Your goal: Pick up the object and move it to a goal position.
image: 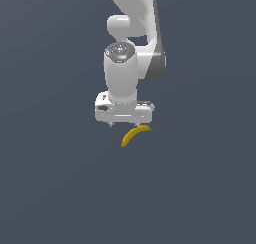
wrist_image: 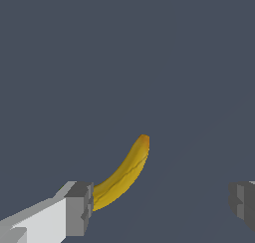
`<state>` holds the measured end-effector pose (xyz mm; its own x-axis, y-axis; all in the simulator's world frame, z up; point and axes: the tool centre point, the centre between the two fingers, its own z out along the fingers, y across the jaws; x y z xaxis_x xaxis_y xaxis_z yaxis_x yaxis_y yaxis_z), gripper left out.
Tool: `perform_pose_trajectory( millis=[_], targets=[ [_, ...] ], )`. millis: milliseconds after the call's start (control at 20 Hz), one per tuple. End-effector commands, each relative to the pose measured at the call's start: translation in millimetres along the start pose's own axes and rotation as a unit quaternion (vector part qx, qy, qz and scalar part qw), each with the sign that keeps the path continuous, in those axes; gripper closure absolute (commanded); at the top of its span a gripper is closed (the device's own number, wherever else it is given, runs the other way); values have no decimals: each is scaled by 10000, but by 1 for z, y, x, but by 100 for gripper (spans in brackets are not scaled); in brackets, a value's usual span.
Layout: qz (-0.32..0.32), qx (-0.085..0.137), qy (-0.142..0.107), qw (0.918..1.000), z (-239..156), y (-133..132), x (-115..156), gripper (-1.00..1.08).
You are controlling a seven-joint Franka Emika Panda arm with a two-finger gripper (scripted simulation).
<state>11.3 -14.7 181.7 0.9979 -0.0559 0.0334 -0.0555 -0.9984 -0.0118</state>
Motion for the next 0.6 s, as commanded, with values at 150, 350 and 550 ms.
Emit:
perform_pose_trajectory(
  millis=[150, 350, 550],
  targets=[
    [11, -29, 9, 10000, 0, 6, 1, -92],
    [43, -138, 42, 9999, 0, 27, 3, -92],
    [45, -175, 52, 9998, 0, 35, 3, -92]
  ],
)
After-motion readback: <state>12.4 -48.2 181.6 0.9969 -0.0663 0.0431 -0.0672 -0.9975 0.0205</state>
